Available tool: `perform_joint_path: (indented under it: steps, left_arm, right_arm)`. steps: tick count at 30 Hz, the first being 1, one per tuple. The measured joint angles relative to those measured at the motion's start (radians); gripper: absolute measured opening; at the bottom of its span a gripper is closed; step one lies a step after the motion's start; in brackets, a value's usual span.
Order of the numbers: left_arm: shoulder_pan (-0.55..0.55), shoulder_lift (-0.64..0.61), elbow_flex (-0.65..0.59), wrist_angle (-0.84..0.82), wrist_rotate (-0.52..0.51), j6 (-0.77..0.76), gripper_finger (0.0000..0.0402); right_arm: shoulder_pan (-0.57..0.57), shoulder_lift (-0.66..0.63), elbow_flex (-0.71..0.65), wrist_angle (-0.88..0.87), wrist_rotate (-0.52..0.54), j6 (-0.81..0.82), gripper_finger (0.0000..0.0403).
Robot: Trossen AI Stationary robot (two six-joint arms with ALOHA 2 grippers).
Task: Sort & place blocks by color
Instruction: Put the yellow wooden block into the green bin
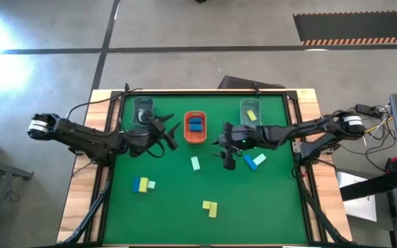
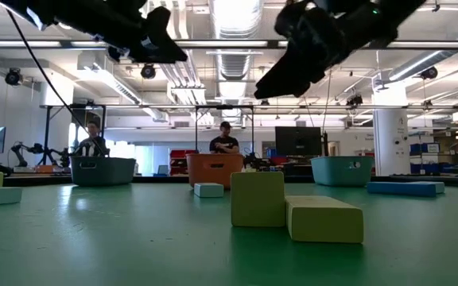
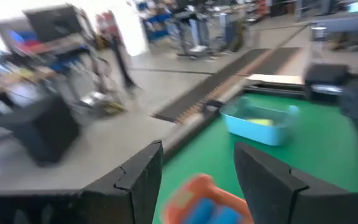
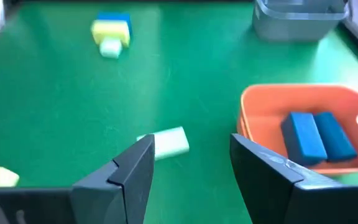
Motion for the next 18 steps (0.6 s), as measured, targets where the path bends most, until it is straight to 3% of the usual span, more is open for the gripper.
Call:
perform_joint_path:
  steps: [7, 11, 18]
  left_arm:
    - [-0.015, 0.105, -0.014, -0.088, 0.196, -0.331, 0.0182]
    - [-0.046, 0.143, 0.079, -0.451, 0.317, -0.609, 0.0167]
    - [-0.159, 0.239, 0.29, -1.181, 0.765, -1.116, 0.0096]
  right_arm:
    - [-0.001, -0.112, -0.143, 0.093, 0.003, -0.004, 0.0196]
    - [-0.001, -0.156, -0.169, 0.11, 0.003, -0.043, 0.0196]
    - [-0.001, -0.195, -0.17, 0.158, 0.002, -0.138, 0.0196]
